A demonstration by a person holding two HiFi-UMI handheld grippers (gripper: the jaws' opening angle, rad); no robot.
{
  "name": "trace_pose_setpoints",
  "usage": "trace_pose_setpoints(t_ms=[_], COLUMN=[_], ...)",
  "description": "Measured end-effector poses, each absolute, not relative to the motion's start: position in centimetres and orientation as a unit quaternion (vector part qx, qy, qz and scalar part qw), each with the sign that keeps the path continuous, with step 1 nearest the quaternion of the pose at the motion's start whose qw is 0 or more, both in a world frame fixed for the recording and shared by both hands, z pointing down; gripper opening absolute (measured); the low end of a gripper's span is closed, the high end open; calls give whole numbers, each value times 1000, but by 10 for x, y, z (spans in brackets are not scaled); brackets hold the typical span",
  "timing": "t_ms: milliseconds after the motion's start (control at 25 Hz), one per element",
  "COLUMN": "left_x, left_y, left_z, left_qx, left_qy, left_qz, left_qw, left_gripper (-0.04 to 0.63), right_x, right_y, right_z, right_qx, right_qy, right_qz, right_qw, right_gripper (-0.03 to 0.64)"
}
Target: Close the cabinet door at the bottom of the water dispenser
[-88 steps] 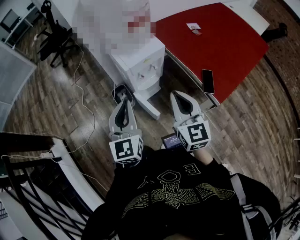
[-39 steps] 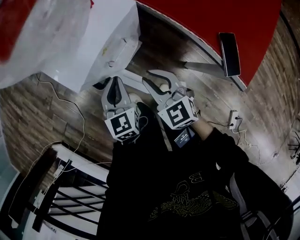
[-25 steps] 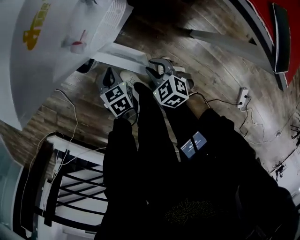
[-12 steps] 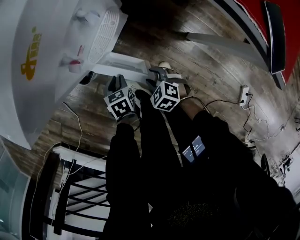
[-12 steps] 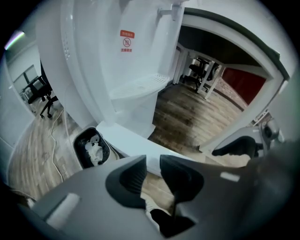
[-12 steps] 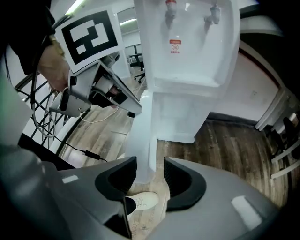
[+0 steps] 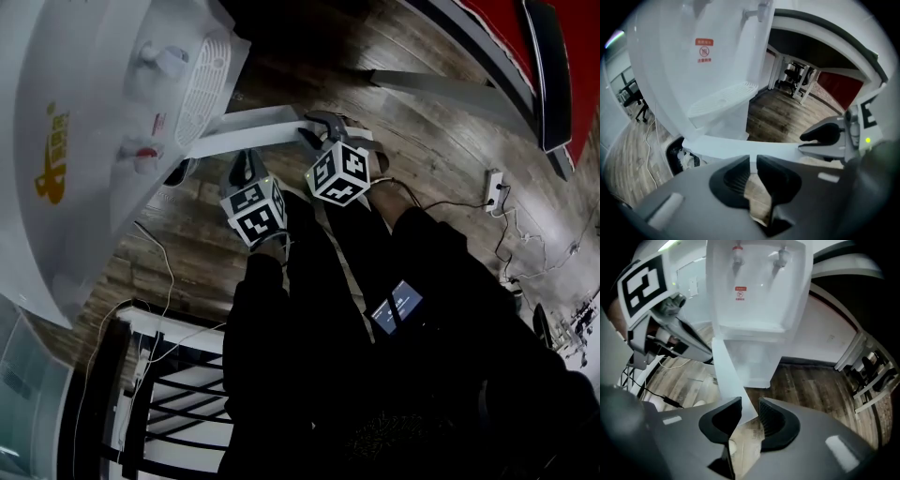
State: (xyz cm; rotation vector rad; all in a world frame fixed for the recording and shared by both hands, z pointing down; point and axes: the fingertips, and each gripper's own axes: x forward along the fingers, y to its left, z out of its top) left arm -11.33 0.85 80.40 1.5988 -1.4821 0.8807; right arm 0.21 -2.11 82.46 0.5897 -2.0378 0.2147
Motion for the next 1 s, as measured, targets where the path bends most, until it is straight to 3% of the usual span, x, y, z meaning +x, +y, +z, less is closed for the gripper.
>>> trace_pose_setpoints(t_ms=[360,440,880,1000], left_x=[-114,-117,-141,-145], left_y=[-28,-31,-17,-23], left_z=[794,787,791,791], left_qx=[639,642,632,633], left_qy=[-602,-608,-615,-618], left_qz=[303,302,296,294], left_qw=[371,356,367,363], left_gripper=[36,11,9,9], right_x=[-16,-26,-79,-77], right_y=[-150,-173,-254,-258], right_z=[818,817,813,813], right_qx=[306,316,342,344], right_qy=[-840,-841,-845,-846], right_qz=[65,78,162,188], right_qw=[444,433,379,362], right_gripper=[92,94,95,126])
